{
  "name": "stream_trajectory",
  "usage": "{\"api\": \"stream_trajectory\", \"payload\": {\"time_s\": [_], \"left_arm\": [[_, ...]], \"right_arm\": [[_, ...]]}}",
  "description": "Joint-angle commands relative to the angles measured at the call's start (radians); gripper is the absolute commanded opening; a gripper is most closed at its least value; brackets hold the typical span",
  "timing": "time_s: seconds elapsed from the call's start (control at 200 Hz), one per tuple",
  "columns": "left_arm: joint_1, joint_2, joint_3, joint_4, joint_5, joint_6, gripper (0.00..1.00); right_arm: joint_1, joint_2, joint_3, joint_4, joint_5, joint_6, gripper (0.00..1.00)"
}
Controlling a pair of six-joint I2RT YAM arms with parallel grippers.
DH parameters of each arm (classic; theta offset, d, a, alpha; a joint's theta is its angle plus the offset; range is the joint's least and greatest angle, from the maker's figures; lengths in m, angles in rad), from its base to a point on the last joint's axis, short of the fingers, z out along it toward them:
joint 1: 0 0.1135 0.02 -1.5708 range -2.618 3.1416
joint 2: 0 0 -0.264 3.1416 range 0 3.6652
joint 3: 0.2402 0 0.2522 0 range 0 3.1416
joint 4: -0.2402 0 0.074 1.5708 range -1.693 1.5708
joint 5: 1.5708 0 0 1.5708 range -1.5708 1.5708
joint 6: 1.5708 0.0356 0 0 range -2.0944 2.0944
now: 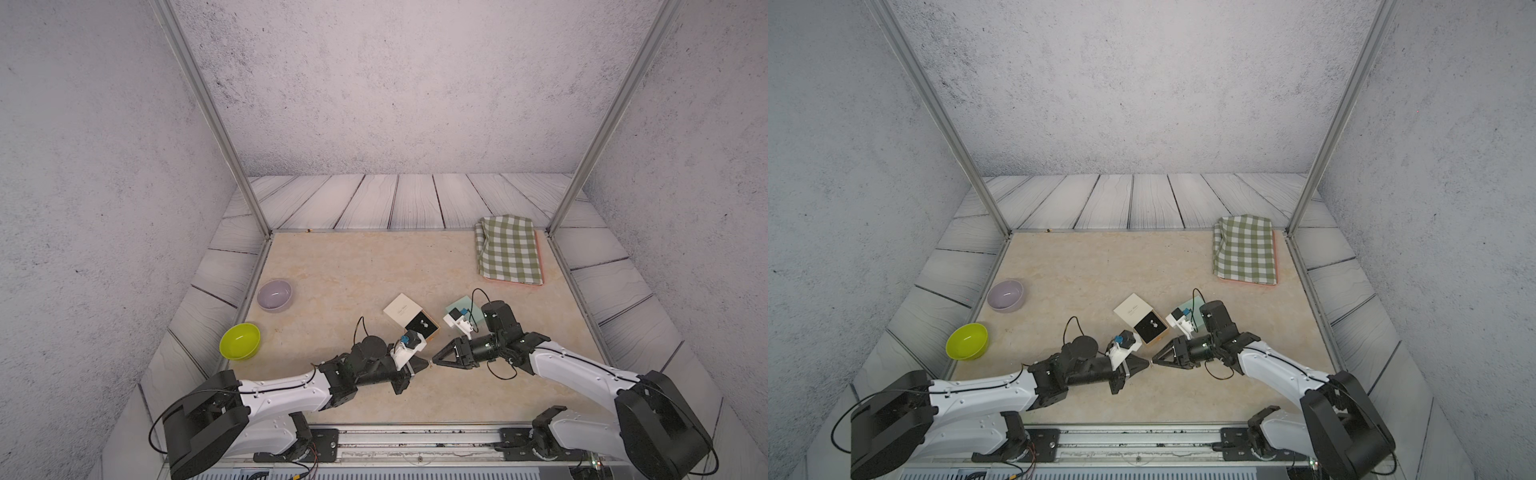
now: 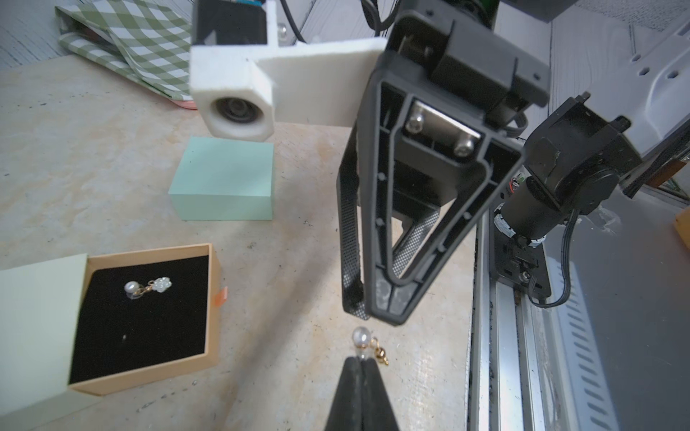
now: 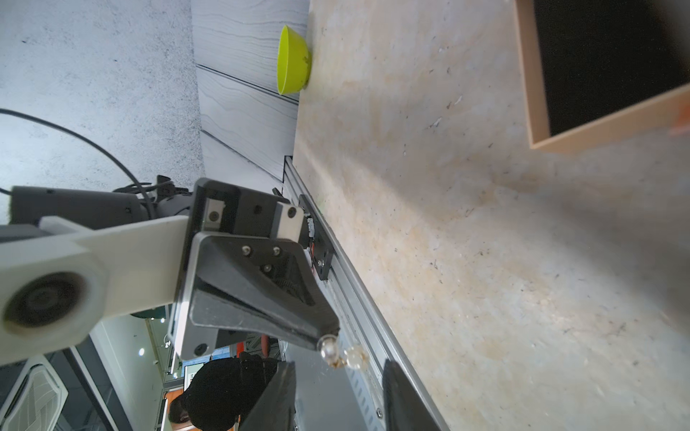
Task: Place the earrings into the drawer-style jewelry box
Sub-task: Pick up the earring from the center of the board.
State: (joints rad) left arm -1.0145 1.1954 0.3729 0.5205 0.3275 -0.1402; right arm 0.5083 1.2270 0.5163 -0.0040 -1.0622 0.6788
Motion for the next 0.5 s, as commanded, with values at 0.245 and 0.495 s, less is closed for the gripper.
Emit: {"api": "stream_trajectory", "payload": {"time_s": [0.245,0.495], "left_arm": [[0.008,-0.01,-0.005,0.017,0.025,-0.009,0.0],[0.009,-0.014,-0.004,0.014,0.031,-0.007,0.0]], "right_arm": [[-0.003,0.035,-0.002,0.115,-0.093,0.04,0.32],[0.001,0.057,-0.015,0.136,-0.102,0.048,0.29]]}}
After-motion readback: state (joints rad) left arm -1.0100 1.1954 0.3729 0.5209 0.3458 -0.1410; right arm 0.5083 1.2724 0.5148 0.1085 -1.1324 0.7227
